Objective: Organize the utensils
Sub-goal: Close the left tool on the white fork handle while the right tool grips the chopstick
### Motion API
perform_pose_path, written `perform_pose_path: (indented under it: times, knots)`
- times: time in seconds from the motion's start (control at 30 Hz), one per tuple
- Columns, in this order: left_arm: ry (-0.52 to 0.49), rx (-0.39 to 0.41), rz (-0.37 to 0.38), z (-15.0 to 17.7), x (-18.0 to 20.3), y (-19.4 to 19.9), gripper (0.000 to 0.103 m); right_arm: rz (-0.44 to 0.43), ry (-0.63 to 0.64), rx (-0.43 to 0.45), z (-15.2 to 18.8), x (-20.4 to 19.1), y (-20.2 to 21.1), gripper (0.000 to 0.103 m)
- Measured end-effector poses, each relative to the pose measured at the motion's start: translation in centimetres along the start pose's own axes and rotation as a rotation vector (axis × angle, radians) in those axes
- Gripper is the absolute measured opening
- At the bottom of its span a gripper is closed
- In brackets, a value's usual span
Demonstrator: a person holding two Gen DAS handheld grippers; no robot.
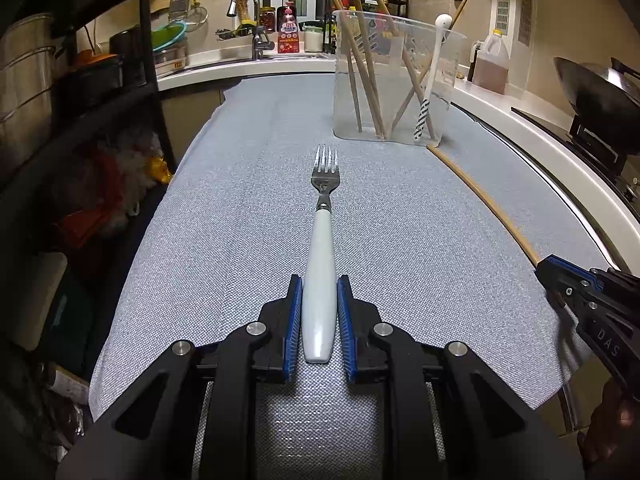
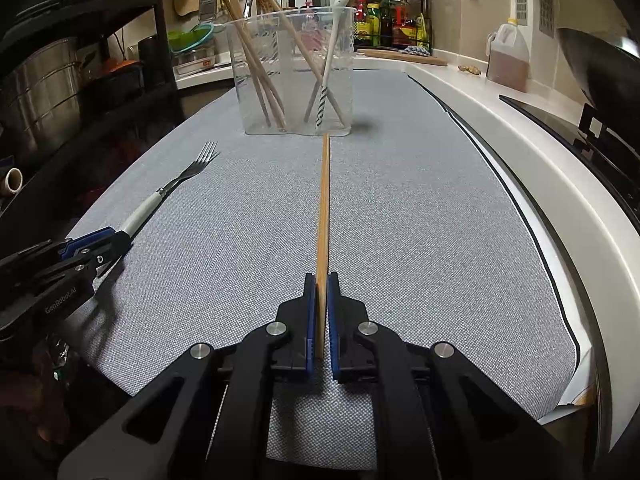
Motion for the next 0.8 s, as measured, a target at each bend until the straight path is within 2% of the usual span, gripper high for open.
perform_pose_path:
  times: [0.8]
  knots:
    - [-0.001,0.001,0.0,0.01,0.02,0.02,0.018,0.008,0.017,0.008,-0.01,-0.09,0.11,0.005]
Point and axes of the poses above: each gripper's, at about its wrist camera, not at the fingertips, and y roughly against the way its jaws point, x to its right, z to its underside, the point moved 3 cm from there along -y, roughly the way its jaws point, and after that the axes turned 12 degrees about z, right-handed, at the moved point
